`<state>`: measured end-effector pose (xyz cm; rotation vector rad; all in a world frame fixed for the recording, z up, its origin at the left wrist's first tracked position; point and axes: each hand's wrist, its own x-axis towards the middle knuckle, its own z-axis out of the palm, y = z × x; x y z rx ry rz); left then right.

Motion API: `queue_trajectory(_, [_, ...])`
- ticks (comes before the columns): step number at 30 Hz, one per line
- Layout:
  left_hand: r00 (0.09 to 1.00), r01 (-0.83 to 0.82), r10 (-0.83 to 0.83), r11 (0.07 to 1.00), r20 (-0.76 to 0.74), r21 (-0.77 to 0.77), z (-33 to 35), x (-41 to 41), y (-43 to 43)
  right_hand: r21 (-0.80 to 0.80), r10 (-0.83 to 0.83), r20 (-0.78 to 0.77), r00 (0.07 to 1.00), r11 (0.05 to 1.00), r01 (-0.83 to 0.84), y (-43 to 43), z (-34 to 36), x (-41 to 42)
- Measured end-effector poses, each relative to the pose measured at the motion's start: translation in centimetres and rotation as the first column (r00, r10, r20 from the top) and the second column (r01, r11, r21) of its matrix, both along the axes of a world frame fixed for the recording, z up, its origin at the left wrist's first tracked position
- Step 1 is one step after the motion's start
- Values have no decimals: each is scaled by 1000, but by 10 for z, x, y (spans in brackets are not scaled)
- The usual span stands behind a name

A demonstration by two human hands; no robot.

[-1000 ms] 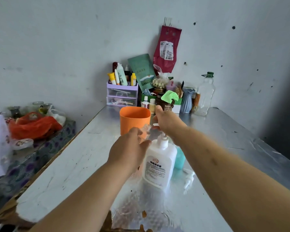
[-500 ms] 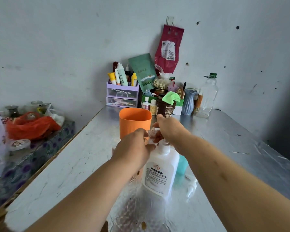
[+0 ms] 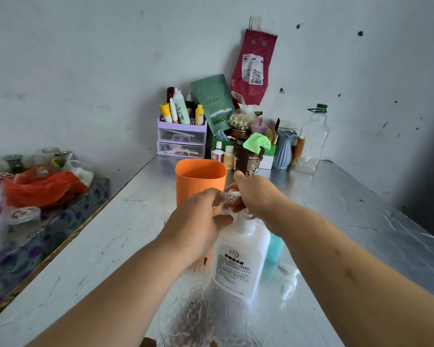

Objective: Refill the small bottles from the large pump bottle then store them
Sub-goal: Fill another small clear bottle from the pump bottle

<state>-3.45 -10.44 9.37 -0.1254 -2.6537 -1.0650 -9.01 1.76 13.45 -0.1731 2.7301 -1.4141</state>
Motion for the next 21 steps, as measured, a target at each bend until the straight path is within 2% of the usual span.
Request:
queue_trajectory(2, [1000, -3, 3, 1000, 0, -28, 2, 0, -1, -54, -11, 15, 1000, 998, 12, -1, -1, -3])
queue_trajectory(10, [999, 4, 1, 995, 53, -98, 1, 0, -6, 114, 54, -2, 999, 992, -54, -2, -13, -9])
queue_trajectory(13, [996, 13, -8, 998, 91, -59, 0, 4, -6, 66, 38, 45, 998, 997, -41, -2, -13, -9])
queue_trajectory(15, [995, 26, -22, 999, 94, -45, 0, 7, -4, 97, 78, 52, 996, 992, -83, -1, -10, -7])
queue_trajectory(18, [996, 46, -45, 999, 81, -14, 4, 12, -3, -3, 72, 140, 988, 997, -73, 3, -2, -1])
queue_trajectory(21, [996, 51, -50, 999, 77, -13, 7, 15, -4, -6, 93, 147, 985, 996, -93, 2, 6, 4])
